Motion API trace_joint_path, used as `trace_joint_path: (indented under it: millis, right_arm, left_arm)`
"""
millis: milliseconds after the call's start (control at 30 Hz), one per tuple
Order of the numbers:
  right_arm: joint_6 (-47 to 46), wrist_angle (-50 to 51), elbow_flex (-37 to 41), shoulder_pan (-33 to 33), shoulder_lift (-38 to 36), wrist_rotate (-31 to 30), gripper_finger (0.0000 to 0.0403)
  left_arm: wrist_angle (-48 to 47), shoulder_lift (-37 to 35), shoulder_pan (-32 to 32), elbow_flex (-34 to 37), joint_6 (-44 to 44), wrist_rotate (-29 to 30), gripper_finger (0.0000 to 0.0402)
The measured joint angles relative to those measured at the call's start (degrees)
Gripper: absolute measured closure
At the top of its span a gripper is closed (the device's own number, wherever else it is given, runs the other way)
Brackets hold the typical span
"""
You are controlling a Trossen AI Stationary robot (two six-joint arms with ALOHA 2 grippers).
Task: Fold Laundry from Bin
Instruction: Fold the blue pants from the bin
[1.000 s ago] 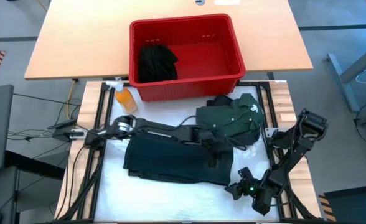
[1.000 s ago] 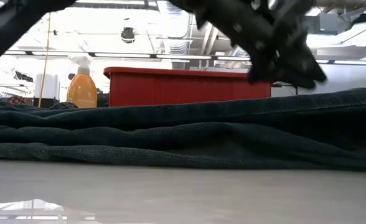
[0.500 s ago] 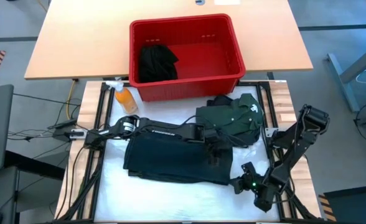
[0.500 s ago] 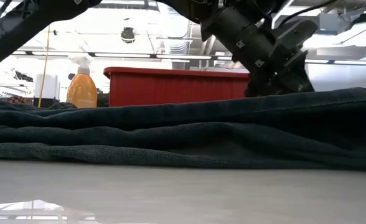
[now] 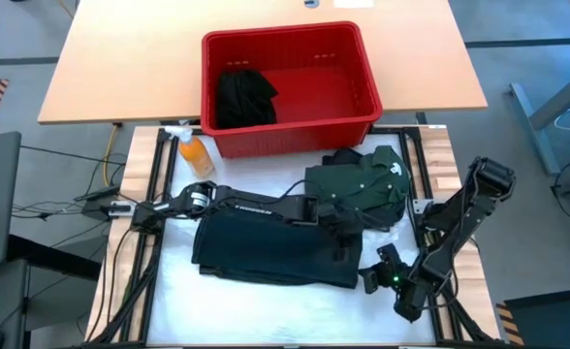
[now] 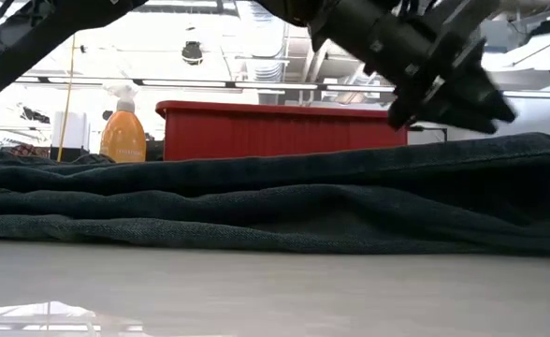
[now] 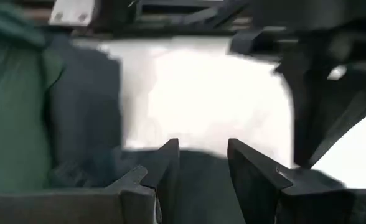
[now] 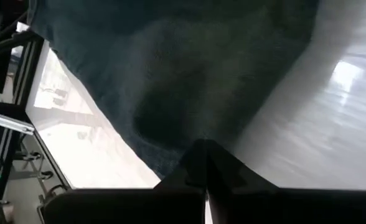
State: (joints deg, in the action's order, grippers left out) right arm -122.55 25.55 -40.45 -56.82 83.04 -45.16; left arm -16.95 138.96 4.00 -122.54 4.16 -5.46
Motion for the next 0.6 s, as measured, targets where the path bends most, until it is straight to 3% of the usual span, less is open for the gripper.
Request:
trace_joint_path:
  millis: [133, 433, 600]
  right_arm:
    - [2.8, -5.4, 0.0, 1.6, 2.9, 1.7, 0.0385]
    - [3.9, -9.8, 0.0, 2.5, 5.3, 3.5, 0.0387]
    - [5.0, -11.5, 0.0, 3.0, 5.3, 7.3, 0.0387]
  left_arm:
    - [3.2, 1.1, 0.5, 0.0, -0.6, 0.7, 0.0276]
    - [0.9, 6.4, 0.1, 0.1, 3.1, -1.3, 0.0276]
    - [-1.9, 6.5, -0.5, 0.1, 3.6, 4.2, 0.0276]
